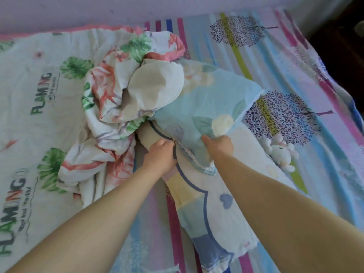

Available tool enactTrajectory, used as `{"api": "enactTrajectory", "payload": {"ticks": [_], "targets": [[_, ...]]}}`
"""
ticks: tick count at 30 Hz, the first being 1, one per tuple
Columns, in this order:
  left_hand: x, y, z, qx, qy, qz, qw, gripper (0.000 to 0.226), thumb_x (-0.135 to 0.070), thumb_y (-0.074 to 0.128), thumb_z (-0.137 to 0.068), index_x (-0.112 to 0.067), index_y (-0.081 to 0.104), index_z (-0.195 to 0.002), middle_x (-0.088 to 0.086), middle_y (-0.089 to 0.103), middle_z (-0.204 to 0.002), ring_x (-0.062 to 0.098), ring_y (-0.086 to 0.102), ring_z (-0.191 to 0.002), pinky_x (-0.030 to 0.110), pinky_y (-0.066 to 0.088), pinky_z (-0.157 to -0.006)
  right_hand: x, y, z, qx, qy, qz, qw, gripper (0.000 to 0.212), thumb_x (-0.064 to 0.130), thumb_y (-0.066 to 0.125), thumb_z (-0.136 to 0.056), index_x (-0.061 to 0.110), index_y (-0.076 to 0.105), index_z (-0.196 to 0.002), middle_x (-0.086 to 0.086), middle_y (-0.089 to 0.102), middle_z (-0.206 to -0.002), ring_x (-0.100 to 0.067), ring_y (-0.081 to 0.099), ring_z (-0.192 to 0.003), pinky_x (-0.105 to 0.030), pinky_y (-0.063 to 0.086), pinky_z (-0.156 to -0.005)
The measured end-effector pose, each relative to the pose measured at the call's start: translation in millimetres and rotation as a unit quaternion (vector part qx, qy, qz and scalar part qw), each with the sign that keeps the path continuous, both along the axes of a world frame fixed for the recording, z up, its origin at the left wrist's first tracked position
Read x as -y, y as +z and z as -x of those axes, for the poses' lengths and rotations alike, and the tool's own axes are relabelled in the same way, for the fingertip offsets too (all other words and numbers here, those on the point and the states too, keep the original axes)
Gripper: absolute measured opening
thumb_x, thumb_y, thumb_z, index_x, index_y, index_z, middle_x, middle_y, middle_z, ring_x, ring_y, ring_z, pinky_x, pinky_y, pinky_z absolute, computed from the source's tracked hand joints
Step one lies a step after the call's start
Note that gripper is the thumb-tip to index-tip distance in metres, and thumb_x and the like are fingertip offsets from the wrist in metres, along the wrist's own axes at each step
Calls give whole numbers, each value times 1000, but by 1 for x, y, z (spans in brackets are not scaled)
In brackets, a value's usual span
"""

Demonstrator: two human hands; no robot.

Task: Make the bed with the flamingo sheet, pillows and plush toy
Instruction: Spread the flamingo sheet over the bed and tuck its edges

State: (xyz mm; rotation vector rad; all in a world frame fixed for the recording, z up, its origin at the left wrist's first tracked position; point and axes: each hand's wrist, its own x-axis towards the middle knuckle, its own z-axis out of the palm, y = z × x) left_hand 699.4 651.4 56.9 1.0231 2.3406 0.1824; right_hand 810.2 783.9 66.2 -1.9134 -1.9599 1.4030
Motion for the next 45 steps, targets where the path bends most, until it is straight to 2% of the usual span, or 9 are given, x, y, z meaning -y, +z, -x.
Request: {"api": "enactTrajectory", "payload": {"ticks": [4, 8, 14, 22, 25, 28, 37, 41, 45], "targets": [[6, 0, 5, 0, 7, 8, 1000, 56, -23, 60, -85, -19, 43, -138, 8, 40, -136, 27, 37, -130, 41, 38, -105, -3, 7, 5, 14, 49, -44, 998, 41, 31, 60, -90, -3, 56, -112, -20, 63, -111, -36, 58, -104, -36, 44, -83], [13, 12, 1, 6, 9, 6, 1000, 63, -18, 58, -86, -13, 32, -144, 11, 34, -143, 29, 33, -133, 40, 36, -107, 5, 34, 12, -71, 45, -82, 993, 35, 26, 58, -91, 1, 55, -116, -16, 62, -110, -32, 56, -103, -29, 37, -76], [29, 70, 6, -22, 3, -31, 999, 75, -14, 58, -88, -5, 16, -149, 18, 30, -147, 34, 31, -135, 37, 31, -107, 44, 108, 20, -196, 58, -132, 970, 15, 16, 59, -90, 7, 48, -86, -9, 54, -83, -22, 47, -76, -22, 25, -57], [61, 152, -11, -60, -16, -104, 993, 80, -18, 54, -93, -4, 0, -151, 19, 20, -153, 31, 25, -140, 34, 27, -110, 74, 206, -12, -257, 1, -184, 949, 10, 14, 57, -90, 5, 54, -87, -2, 54, -74, -17, 48, -69, -20, 32, -50], [69, 183, -23, -40, -10, -112, 993, 90, -31, 61, -89, -6, 0, -151, 16, 19, -155, 30, 22, -142, 38, 27, -112, 80, 245, -21, -269, -18, -196, 943, 15, 17, 57, -90, 7, 50, -81, 0, 51, -70, -18, 46, -68, -27, 37, -58], [74, 216, -31, -50, -11, -109, 993, 99, -37, 64, -85, -5, -3, -151, 14, 13, -157, 30, 15, -144, 40, 25, -114, 83, 288, -27, -299, -46, -214, 929, 15, 18, 57, -90, 4, 57, -87, -8, 59, -80, -22, 53, -74, -38, 46, -69], [67, 291, -54, -91, 5, -195, 977, 116, -32, 77, -73, -3, -5, -150, 15, 16, -154, 28, 17, -143, 34, 23, -115, 93, 382, -46, -381, -103, -228, 890, 11, 16, 56, -87, 7, 56, -79, 3, 49, -66, -15, 44, -65, -30, 39, -60], [52, 325, -57, -116, 22, -272, 955, 121, -39, 83, -64, 2, 6, -149, 19, 30, -147, 35, 31, -136, 43, 33, -109, 87, 435, -57, -440, -120, -229, 860, 20, 18, 58, -87, 21, 49, -69, 3, 50, -70, -15, 47, -67, -35, 44, -67], [40, 350, -56, -116, 86, -333, 932, 121, -48, 82, -55, -14, 14, -150, 12, 41, -140, 35, 41, -130, 56, 42, -97, 79, 491, -73, -504, -148, -225, 821, 17, 20, 57, -89, 20, 51, -73, -2, 54, -78, -17, 51, -72, -36, 47, -69]]}}
